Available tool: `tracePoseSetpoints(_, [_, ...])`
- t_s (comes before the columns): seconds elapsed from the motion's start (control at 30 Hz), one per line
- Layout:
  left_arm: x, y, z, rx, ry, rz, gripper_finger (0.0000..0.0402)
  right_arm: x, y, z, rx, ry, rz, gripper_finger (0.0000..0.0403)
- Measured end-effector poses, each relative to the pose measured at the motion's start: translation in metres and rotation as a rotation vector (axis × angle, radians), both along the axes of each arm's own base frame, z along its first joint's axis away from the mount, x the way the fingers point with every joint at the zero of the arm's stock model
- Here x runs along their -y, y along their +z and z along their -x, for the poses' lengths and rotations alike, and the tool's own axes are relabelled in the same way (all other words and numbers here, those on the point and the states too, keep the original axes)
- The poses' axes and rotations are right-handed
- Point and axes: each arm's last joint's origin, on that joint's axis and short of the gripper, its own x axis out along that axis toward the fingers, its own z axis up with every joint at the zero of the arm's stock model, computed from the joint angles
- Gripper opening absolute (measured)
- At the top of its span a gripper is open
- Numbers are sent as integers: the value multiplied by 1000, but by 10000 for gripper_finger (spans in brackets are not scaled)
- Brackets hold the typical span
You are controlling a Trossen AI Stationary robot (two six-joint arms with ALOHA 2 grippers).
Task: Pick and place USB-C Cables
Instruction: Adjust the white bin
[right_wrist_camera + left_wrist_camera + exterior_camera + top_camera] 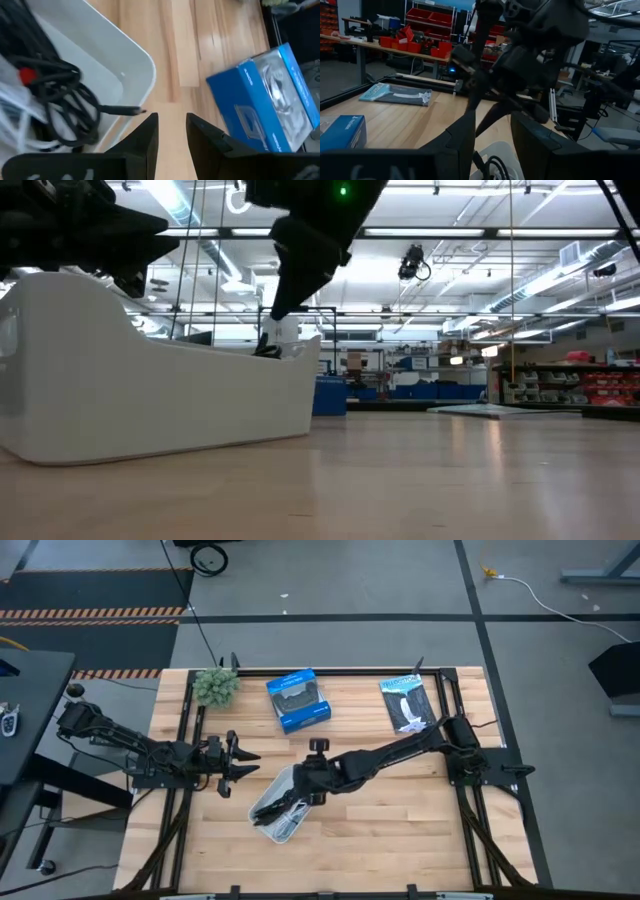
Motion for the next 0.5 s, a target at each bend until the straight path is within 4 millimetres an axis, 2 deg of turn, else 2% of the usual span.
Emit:
tracePoseSetpoints(0.27, [0, 0, 0, 1, 0, 0, 133, 11, -17, -2, 22, -16, -15, 105])
tracePoseSetpoints(0.5, [0, 0, 0, 1, 0, 0, 133, 10, -30, -8, 139, 53, -50, 105])
